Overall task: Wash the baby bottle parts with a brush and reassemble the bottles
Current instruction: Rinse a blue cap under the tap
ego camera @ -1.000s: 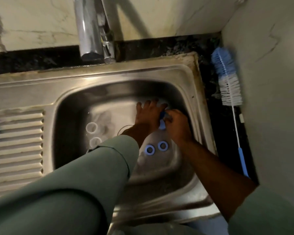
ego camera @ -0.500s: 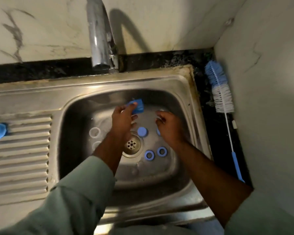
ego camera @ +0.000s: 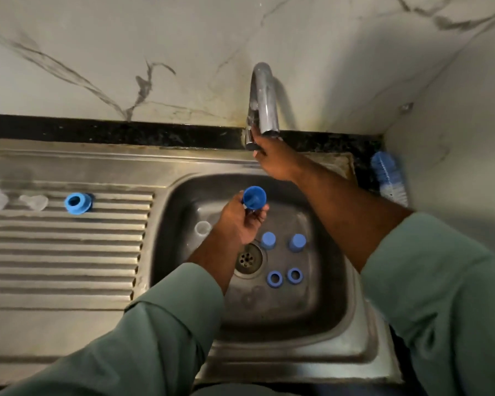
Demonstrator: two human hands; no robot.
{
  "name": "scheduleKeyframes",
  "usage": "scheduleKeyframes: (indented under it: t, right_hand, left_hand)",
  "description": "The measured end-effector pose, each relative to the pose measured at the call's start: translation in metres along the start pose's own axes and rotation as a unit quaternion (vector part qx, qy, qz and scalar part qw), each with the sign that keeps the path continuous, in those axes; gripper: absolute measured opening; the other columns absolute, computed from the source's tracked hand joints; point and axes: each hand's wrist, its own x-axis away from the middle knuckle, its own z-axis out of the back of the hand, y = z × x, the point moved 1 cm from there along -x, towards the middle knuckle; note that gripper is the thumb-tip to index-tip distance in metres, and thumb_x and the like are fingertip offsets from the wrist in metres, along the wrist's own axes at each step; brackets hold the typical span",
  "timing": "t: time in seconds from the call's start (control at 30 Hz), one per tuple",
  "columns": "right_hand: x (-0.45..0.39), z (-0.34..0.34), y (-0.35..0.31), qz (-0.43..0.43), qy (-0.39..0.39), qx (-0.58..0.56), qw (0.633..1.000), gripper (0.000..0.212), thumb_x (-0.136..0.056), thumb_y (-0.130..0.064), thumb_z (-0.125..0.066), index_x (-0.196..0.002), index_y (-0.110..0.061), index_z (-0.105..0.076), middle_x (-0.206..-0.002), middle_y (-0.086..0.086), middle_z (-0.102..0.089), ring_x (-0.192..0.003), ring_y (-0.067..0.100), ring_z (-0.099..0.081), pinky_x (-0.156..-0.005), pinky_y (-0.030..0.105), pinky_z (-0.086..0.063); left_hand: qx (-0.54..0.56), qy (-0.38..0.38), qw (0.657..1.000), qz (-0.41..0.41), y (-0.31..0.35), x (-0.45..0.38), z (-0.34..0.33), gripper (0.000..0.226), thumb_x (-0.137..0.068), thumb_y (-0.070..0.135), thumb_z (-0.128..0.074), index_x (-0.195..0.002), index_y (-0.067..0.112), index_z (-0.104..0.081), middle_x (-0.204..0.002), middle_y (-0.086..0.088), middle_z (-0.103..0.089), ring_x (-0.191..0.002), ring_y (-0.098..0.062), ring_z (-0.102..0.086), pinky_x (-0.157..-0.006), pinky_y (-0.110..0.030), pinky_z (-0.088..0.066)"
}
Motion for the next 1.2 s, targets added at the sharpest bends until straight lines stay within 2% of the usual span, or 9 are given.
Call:
scheduleKeyframes:
  t: [0.1,0.2,0.37,0.57,0.67,0.8,0.97,1.1,1.2]
  right_hand:
    - [-0.02,-0.005,0.004,0.064,-0.076,0.176,0.979,0.067,-0.093,-0.01,-0.042,-0.152,-0.028,-0.014,-0.157,0.004,-0.024,-0.143,0.029,-0.023,-0.116,0.049,-0.019]
    - [-0.031,-0.01,0.012,0.116,-0.129,0.247,0.953,0.072,-0.094,-0.011,-0.045,-0.152,-0.03,-0.007,-0.16,-0.004,-0.01,-0.147,0.031,-0.005,-0.118,0.052,-0.011]
    - [-0.031,-0.027,0.026,0.144,-0.06,0.209,0.965,0.084,-0.085,-0.001,-0.054,-0.152,-0.028,-0.012,-0.16,0.002,-0.012,-0.148,0.027,-0.007,-0.118,0.049,-0.014]
    - [-0.031,-0.035,0.031,0.167,-0.007,0.164,0.972,0.082,-0.083,0.001,-0.058,-0.151,-0.023,-0.018,-0.159,0.0,-0.018,-0.147,0.028,-0.01,-0.117,0.049,-0.019]
    - [-0.031,-0.037,0.032,0.161,-0.003,0.15,0.975,0.08,-0.084,0.0,-0.058,-0.151,-0.023,-0.02,-0.159,0.002,-0.02,-0.147,0.029,-0.012,-0.117,0.049,-0.021]
    - [-0.033,-0.042,0.035,0.178,0.019,0.132,0.975,0.08,-0.082,0.001,-0.06,-0.15,-0.021,-0.025,-0.156,0.001,-0.026,-0.144,0.033,-0.02,-0.113,0.051,-0.028]
    - [-0.036,-0.049,0.036,0.18,0.027,0.13,0.975,0.085,-0.077,0.006,-0.064,-0.149,-0.018,-0.027,-0.155,0.003,-0.029,-0.144,0.035,-0.021,-0.111,0.052,-0.031]
    - [-0.035,-0.048,0.035,0.178,0.029,0.122,0.976,0.079,-0.081,0.005,-0.061,-0.149,-0.018,-0.028,-0.155,0.003,-0.029,-0.144,0.034,-0.02,-0.113,0.051,-0.029]
    - [-0.036,-0.046,0.036,0.18,0.029,0.097,0.978,0.073,-0.083,0.007,-0.058,-0.147,-0.015,-0.031,-0.154,0.005,-0.031,-0.145,0.034,-0.018,-0.115,0.049,-0.027]
  left_hand:
    - [0.0,0.014,1.0,0.001,-0.002,-0.014,0.001,0.031,-0.103,0.033,-0.047,-0.092,0.006,-0.055,-0.08,-0.019,-0.059,-0.062,-0.022,-0.057,-0.045,-0.022,-0.049]
    - [0.011,0.032,0.999,0.007,-0.009,-0.029,0.002,0.031,-0.099,0.037,-0.054,-0.095,0.006,-0.058,-0.085,-0.018,-0.061,-0.067,-0.023,-0.06,-0.045,-0.02,-0.052]
    - [0.028,0.042,0.998,0.022,-0.023,-0.043,0.0,0.031,-0.098,0.036,-0.058,-0.097,0.005,-0.059,-0.083,-0.017,-0.062,-0.062,-0.023,-0.064,-0.043,-0.021,-0.053]
    - [0.033,0.069,0.997,0.013,-0.021,-0.058,0.006,0.051,-0.095,0.045,-0.057,-0.119,0.0,-0.057,-0.083,-0.018,-0.065,-0.048,-0.017,-0.067,-0.043,-0.022,-0.052]
    - [0.035,0.065,0.997,0.003,-0.012,-0.059,0.008,0.05,-0.094,0.046,-0.059,-0.115,0.0,-0.059,-0.082,-0.018,-0.067,-0.057,-0.018,-0.067,-0.046,-0.022,-0.054]
    - [0.044,0.035,0.998,-0.006,-0.009,-0.058,0.01,0.036,-0.092,0.03,-0.065,-0.113,0.001,-0.059,-0.102,-0.02,-0.067,-0.087,-0.026,-0.067,-0.055,-0.029,-0.059]
    - [0.053,0.043,0.997,-0.018,-0.01,-0.055,0.01,0.034,-0.091,0.022,-0.067,-0.116,0.0,-0.058,-0.114,-0.023,-0.063,-0.091,-0.027,-0.066,-0.071,-0.033,-0.058]
    - [0.038,0.043,0.998,-0.007,-0.007,-0.052,0.01,0.036,-0.093,0.022,-0.066,-0.119,0.0,-0.056,-0.119,-0.024,-0.061,-0.094,-0.029,-0.066,-0.069,-0.033,-0.058]
    - [0.005,0.043,0.999,0.005,-0.007,-0.052,0.007,0.035,-0.091,0.029,-0.068,-0.113,0.002,-0.058,-0.109,-0.022,-0.064,-0.089,-0.027,-0.067,-0.067,-0.031,-0.059]
